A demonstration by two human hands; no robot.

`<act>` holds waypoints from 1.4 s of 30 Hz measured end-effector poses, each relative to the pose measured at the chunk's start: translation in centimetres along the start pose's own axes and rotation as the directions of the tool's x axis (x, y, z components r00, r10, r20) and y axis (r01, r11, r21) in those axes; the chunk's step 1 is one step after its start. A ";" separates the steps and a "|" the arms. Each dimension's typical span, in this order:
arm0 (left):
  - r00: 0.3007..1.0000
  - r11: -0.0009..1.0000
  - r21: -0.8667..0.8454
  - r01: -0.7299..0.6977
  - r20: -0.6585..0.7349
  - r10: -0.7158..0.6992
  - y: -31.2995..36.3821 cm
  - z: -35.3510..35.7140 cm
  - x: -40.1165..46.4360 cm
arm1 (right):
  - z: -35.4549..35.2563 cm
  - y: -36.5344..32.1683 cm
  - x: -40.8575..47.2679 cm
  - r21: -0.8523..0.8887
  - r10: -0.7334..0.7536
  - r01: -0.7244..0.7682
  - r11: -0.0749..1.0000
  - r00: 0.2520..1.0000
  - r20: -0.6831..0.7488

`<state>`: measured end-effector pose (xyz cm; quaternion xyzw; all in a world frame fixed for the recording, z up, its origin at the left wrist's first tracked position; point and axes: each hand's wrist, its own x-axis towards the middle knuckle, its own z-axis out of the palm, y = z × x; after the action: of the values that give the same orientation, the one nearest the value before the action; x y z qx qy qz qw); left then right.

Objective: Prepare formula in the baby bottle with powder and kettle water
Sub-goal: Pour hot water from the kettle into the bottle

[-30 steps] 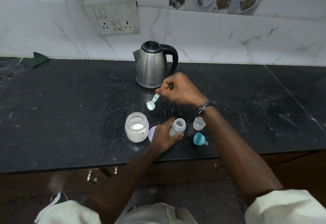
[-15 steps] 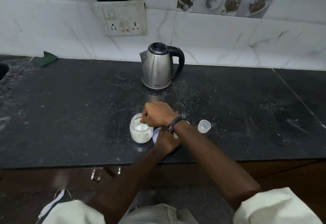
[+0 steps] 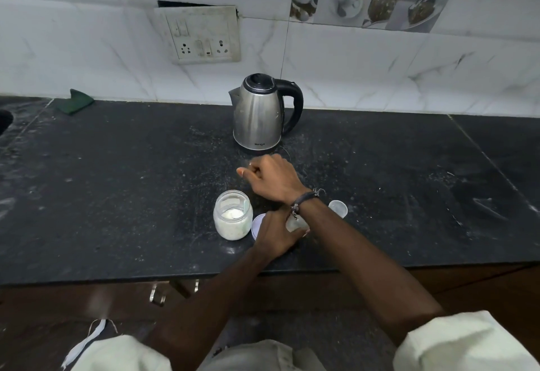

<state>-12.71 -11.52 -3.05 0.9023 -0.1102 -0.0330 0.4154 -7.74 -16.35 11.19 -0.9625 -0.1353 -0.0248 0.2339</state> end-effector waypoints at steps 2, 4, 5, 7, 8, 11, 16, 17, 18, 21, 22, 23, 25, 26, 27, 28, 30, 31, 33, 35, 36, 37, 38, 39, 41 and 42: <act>1.000 0.999 -0.051 -0.016 0.014 0.017 0.4 -0.4 -0.2 | -0.3 0.9 0.4 0.072 0.058 -0.055 0.996 0.998 -0.038; 0.998 0.994 -0.091 -0.059 0.024 0.061 0.9 -0.9 -0.4 | -0.6 2.1 1.0 0.122 0.114 -0.104 0.987 0.990 -0.077; 0.996 0.991 -0.108 -0.079 0.027 0.082 1.1 -1.1 -0.5 | -0.7 2.6 1.3 0.130 0.136 -0.123 0.984 0.987 -0.091; 0.992 0.986 -0.116 -0.121 0.013 0.123 1.5 -1.2 -0.5 | -1.1 3.8 2.1 0.124 0.165 -0.151 0.981 0.980 -0.107; 0.991 0.985 -0.105 -0.134 0.007 0.135 1.4 -1.2 -0.4 | -1.2 4.5 2.5 0.125 0.182 -0.168 0.978 0.976 -0.117; 0.991 0.987 -0.088 -0.133 0.011 0.134 1.2 -1.1 -0.3 | -1.5 6.6 4.0 0.176 0.262 -0.234 0.956 0.953 -0.154; 0.990 0.986 -0.092 -0.140 0.014 0.142 0.9 -0.9 -0.1 | -1.4 9.7 6.4 0.354 0.407 -0.337 0.872 0.902 -0.144; 0.989 0.985 -0.101 -0.141 0.022 0.143 0.8 -0.9 0.0 | -1.4 10.2 6.8 0.383 0.432 -0.351 0.855 0.889 -0.149; 0.989 0.984 -0.106 -0.146 0.022 0.149 0.6 -0.8 0.1 | -1.5 10.7 7.2 0.410 0.455 -0.364 0.836 0.878 -0.150; 0.990 0.985 -0.103 -0.138 0.024 0.141 0.6 -0.7 0.1 | -1.6 11.7 8.1 0.458 0.502 -0.389 0.799 0.852 -0.151; 0.990 0.986 -0.103 -0.134 0.024 0.137 0.6 -0.7 0.1 | -1.6 12.0 8.4 0.472 0.512 -0.394 0.789 0.846 -0.149; 0.991 0.986 -0.103 -0.129 0.020 0.132 0.7 -0.7 0.1 | -1.6 12.4 8.7 0.486 0.523 -0.400 0.777 0.840 -0.144; 0.993 0.988 -0.109 -0.112 0.025 0.116 0.6 -0.6 0.1 | -1.6 13.0 9.4 0.496 0.542 -0.415 0.763 0.828 -0.143; 0.993 0.988 -0.114 -0.108 0.026 0.111 0.5 -0.5 0.1 | -1.7 13.1 9.7 0.482 0.547 -0.421 0.768 0.823 -0.152; 0.994 0.987 -0.118 -0.106 0.025 0.110 0.4 -0.4 0.1 | -1.9 13.3 10.1 0.455 0.550 -0.432 0.779 0.819 -0.164; 0.994 0.987 -0.121 -0.105 0.024 0.108 0.4 -0.3 0.1 | -2.1 13.5 10.4 0.419 0.542 -0.435 0.797 0.822 -0.176; 0.995 0.988 -0.123 -0.097 0.018 0.100 0.3 -0.3 0.2 | -2.8 13.4 11.2 0.351 0.517 -0.435 0.829 0.835 -0.188; 0.995 0.988 -0.124 -0.094 0.012 0.097 0.2 -0.2 0.2 | -3.1 13.3 11.8 0.330 0.508 -0.430 0.840 0.838 -0.200; 0.995 0.988 -0.119 -0.095 0.003 0.096 0.2 -0.1 0.2 | -3.9 13.2 13.1 0.298 0.494 -0.418 0.858 0.831 -0.257; 0.996 0.989 -0.114 -0.090 0.007 0.092 0.1 0.0 0.2 | -4.6 13.1 14.3 0.277 0.482 -0.405 0.871 0.813 -0.326; 0.996 0.989 -0.116 -0.088 0.010 0.090 -0.1 0.0 0.2 | -4.9 13.1 14.9 0.265 0.476 -0.403 0.876 0.813 -0.336; 0.996 0.989 -0.120 -0.085 0.008 0.086 -0.2 0.1 0.2 | -5.3 13.1 15.4 0.250 0.472 -0.406 0.879 0.819 -0.328; 0.997 0.989 -0.121 -0.081 0.002 0.082 -0.2 0.1 0.2 | -5.6 13.1 16.0 0.228 0.457 -0.401 0.887 0.830 -0.319; 0.997 0.989 -0.126 -0.076 -0.004 0.076 -0.2 0.1 0.2 | -5.9 12.9 16.6 0.211 0.448 -0.400 0.892 0.843 -0.297; 0.997 0.986 -0.148 -0.075 -0.008 0.074 -0.2 0.1 0.2 | -6.2 12.8 17.8 0.192 0.430 -0.393 0.899 0.875 -0.222; 0.997 0.985 -0.156 -0.073 -0.008 0.072 -0.1 0.2 0.1 | -6.2 12.9 18.5 0.195 0.422 -0.389 0.900 0.889 -0.175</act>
<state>-12.61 -11.60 -3.28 0.8624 -0.1396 -0.0252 0.4860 13.66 -25.61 12.98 -0.9401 0.0936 -0.0675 0.3207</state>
